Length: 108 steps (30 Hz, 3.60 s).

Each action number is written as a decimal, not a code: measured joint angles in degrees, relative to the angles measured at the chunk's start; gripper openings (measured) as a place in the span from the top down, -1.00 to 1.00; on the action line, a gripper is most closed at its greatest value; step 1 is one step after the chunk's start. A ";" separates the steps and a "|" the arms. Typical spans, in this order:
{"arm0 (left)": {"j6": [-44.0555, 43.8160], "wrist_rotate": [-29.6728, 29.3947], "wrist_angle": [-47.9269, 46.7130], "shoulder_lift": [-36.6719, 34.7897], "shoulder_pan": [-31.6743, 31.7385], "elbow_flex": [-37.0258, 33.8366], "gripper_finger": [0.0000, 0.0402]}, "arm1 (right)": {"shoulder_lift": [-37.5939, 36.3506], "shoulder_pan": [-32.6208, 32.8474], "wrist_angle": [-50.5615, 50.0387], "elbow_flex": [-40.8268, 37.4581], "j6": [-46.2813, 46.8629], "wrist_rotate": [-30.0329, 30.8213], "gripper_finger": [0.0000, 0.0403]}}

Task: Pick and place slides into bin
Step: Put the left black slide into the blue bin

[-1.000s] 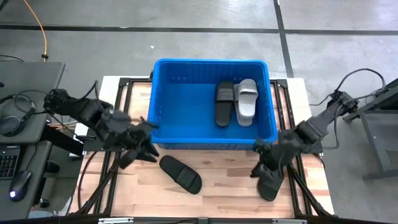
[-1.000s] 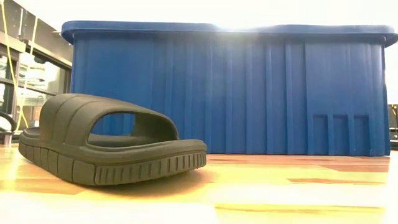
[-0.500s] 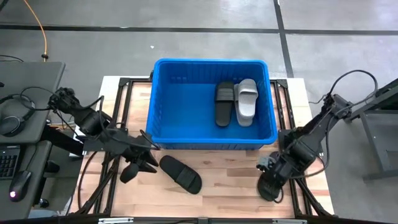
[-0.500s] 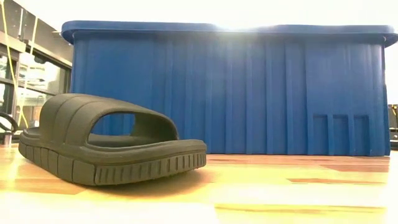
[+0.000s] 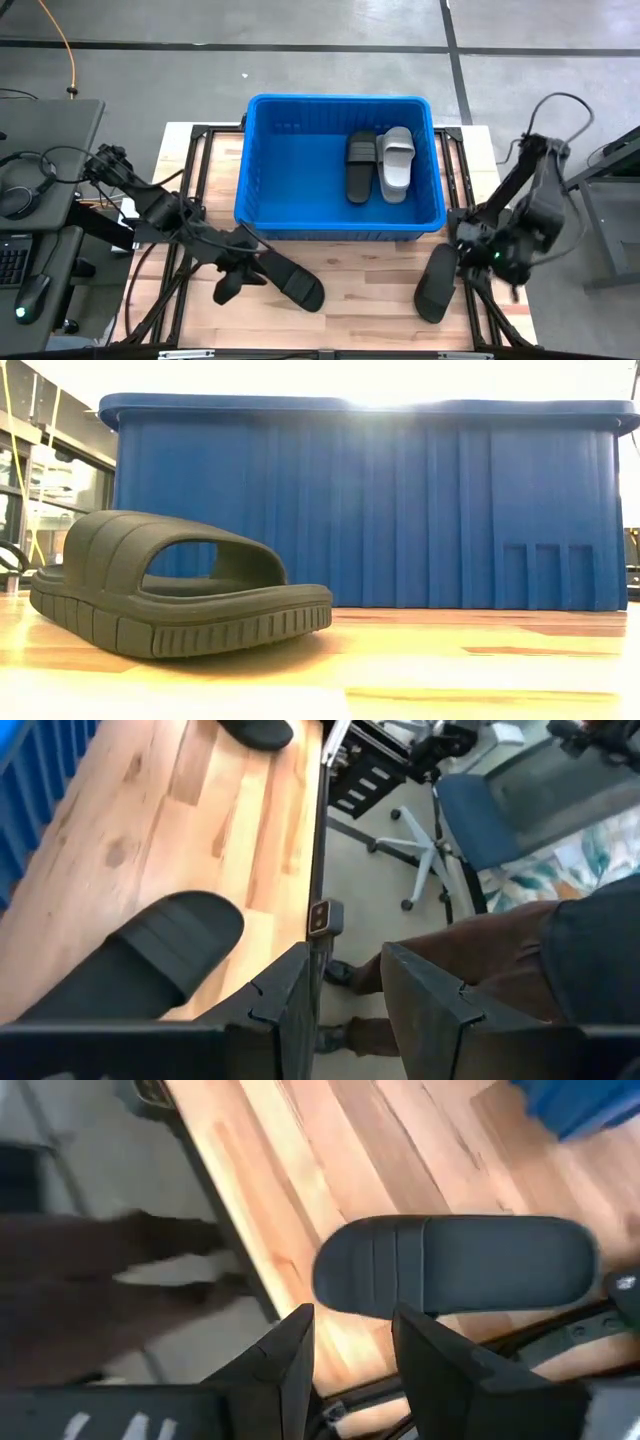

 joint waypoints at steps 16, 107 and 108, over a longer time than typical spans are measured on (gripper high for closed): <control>-13.84 -3.68 2.71 1.57 0.00 0.00 0.42 | -30.81 3.40 24.36 -33.72 7.06 -5.44 0.35; -10.24 -4.69 3.06 1.55 0.00 0.00 0.42 | -8.96 1.76 68.26 -23.39 -24.95 29.32 0.99; -9.86 -4.74 3.53 1.55 0.00 0.00 0.42 | -8.29 0.89 68.14 -21.82 -26.21 31.38 0.99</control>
